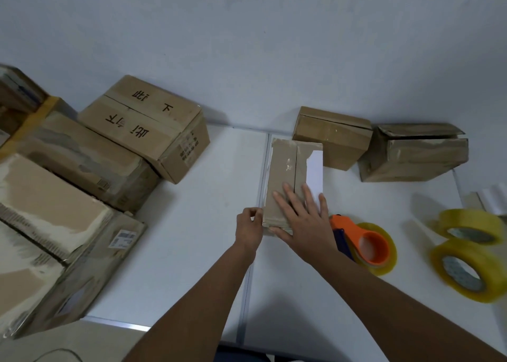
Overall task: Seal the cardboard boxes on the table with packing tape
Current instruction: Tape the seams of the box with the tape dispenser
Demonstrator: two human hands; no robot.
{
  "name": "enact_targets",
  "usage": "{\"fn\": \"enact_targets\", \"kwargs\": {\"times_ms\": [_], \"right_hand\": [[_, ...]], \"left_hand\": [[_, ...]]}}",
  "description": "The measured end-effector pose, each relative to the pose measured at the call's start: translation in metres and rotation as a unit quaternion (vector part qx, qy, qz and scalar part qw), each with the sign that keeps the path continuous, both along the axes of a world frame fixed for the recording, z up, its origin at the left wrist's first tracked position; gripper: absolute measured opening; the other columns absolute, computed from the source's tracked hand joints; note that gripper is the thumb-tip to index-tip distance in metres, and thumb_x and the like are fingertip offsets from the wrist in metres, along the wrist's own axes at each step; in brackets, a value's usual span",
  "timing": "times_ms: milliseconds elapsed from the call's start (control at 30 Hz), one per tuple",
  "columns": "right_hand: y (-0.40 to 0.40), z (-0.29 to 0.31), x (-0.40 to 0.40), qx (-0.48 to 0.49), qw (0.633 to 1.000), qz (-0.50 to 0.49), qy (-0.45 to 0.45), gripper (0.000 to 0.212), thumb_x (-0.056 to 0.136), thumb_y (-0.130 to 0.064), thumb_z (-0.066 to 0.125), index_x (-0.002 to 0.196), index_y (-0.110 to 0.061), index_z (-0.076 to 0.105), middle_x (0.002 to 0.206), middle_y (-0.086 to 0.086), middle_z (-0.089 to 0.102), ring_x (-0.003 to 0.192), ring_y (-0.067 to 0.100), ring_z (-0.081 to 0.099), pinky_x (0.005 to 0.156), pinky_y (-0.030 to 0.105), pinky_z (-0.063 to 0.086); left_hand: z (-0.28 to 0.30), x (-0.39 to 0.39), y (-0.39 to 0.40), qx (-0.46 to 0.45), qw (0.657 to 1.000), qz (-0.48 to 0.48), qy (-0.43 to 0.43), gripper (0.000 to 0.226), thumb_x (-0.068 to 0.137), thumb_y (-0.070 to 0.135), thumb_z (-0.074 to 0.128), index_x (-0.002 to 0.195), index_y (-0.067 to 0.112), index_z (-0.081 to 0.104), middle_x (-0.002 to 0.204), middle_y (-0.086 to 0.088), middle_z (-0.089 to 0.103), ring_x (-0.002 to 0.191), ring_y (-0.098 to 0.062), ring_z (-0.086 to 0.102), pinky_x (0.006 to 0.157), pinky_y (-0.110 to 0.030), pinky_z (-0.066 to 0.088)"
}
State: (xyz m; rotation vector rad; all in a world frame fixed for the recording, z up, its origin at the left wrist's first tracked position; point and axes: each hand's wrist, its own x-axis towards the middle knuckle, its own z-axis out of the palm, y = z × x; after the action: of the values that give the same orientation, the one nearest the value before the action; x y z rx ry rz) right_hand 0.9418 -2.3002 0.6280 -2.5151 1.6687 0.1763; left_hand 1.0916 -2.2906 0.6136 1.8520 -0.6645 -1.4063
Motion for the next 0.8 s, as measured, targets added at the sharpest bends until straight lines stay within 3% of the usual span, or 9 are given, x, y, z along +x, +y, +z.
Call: {"fn": "enact_targets", "kwargs": {"times_ms": [133, 233, 300, 400, 533, 600, 733, 800], "right_hand": [[0.000, 0.000, 0.000, -0.001, 1.000, 0.000, -0.005, 0.077, 0.090, -0.073, 0.019, 0.156, -0.035, 0.008, 0.165, -0.004, 0.005, 0.151, 0.031, 0.003, 0.118, 0.059, 0.009], [0.001, 0.001, -0.001, 0.000, 1.000, 0.000, -0.006, 0.077, 0.090, -0.074, 0.015, 0.156, -0.035, 0.010, 0.165, -0.005, 0.006, 0.151, 0.031, 0.003, 0.118, 0.060, 0.010], [0.000, 0.001, 0.000, 0.001, 1.000, -0.004, -0.004, 0.077, 0.090, -0.075, 0.014, 0.156, -0.034, 0.013, 0.164, -0.004, 0.008, 0.151, 0.032, 0.005, 0.117, 0.059, 0.009], [0.000, 0.003, 0.002, -0.001, 1.000, -0.012, 0.002, 0.077, 0.090, -0.075, 0.017, 0.155, -0.033, 0.018, 0.164, -0.003, 0.013, 0.150, 0.033, 0.010, 0.116, 0.059, 0.011], [-0.001, 0.001, 0.003, 0.010, 1.000, -0.010, 0.008, 0.077, 0.090, -0.073, 0.017, 0.156, -0.035, 0.008, 0.165, -0.004, 0.004, 0.151, 0.031, 0.001, 0.118, 0.059, 0.007], [-0.002, 0.002, 0.004, 0.012, 1.000, -0.023, 0.001, 0.077, 0.090, -0.073, 0.018, 0.156, -0.036, 0.004, 0.164, -0.006, -0.002, 0.151, 0.031, -0.003, 0.118, 0.059, 0.003], [-0.006, 0.013, 0.007, 0.059, 0.998, -0.025, -0.022, 0.085, 0.093, -0.058, 0.045, 0.153, -0.036, -0.011, 0.161, -0.008, -0.022, 0.148, 0.031, -0.021, 0.117, 0.057, -0.009], [-0.005, 0.022, 0.011, 0.104, 0.990, -0.042, -0.084, 0.087, 0.093, -0.048, 0.051, 0.154, -0.036, -0.011, 0.160, -0.010, -0.023, 0.147, 0.029, -0.023, 0.117, 0.056, -0.010]], "left_hand": [[0.022, 0.016, 0.025, -0.048, 0.996, 0.014, -0.067, 0.023, 0.105, 0.021, 0.045, 0.113, 0.021, 0.066, 0.111, 0.009, 0.068, 0.102, -0.005, 0.062, 0.084, -0.019, 0.046], [0.041, 0.012, 0.040, -0.090, 0.992, -0.043, -0.077, 0.029, 0.104, 0.016, 0.049, 0.123, 0.024, 0.068, 0.115, 0.018, 0.066, 0.098, 0.007, 0.061, 0.084, -0.003, 0.044], [0.045, 0.001, 0.044, -0.097, 0.985, -0.086, -0.112, 0.036, 0.104, 0.011, 0.047, 0.137, 0.019, 0.058, 0.118, 0.012, 0.063, 0.095, 0.002, 0.058, 0.076, 0.005, 0.038], [0.040, -0.001, 0.049, -0.121, 0.960, -0.175, -0.184, 0.048, 0.104, 0.010, 0.043, 0.151, 0.020, 0.038, 0.122, -0.002, 0.065, 0.094, -0.006, 0.058, 0.073, 0.004, 0.036], [0.037, 0.010, 0.048, -0.122, 0.931, -0.272, -0.213, 0.062, 0.103, 0.009, 0.046, 0.157, 0.022, 0.018, 0.149, 0.000, 0.047, 0.124, -0.014, 0.054, 0.091, -0.002, 0.030], [0.036, 0.009, 0.045, -0.121, 0.922, -0.293, -0.221, 0.068, 0.103, 0.006, 0.045, 0.158, 0.023, 0.010, 0.151, -0.001, 0.045, 0.126, -0.016, 0.053, 0.093, -0.006, 0.031], [0.043, 0.019, 0.037, -0.093, 0.927, -0.329, -0.151, 0.071, 0.103, 0.003, 0.042, 0.158, 0.027, 0.004, 0.161, 0.006, 0.025, 0.143, -0.012, 0.034, 0.091, 0.006, 0.020], [0.043, 0.030, 0.032, -0.100, 0.929, -0.320, -0.157, 0.065, 0.104, 0.006, 0.041, 0.158, 0.024, 0.010, 0.162, 0.004, 0.024, 0.146, -0.012, 0.028, 0.100, 0.001, 0.019]]}}
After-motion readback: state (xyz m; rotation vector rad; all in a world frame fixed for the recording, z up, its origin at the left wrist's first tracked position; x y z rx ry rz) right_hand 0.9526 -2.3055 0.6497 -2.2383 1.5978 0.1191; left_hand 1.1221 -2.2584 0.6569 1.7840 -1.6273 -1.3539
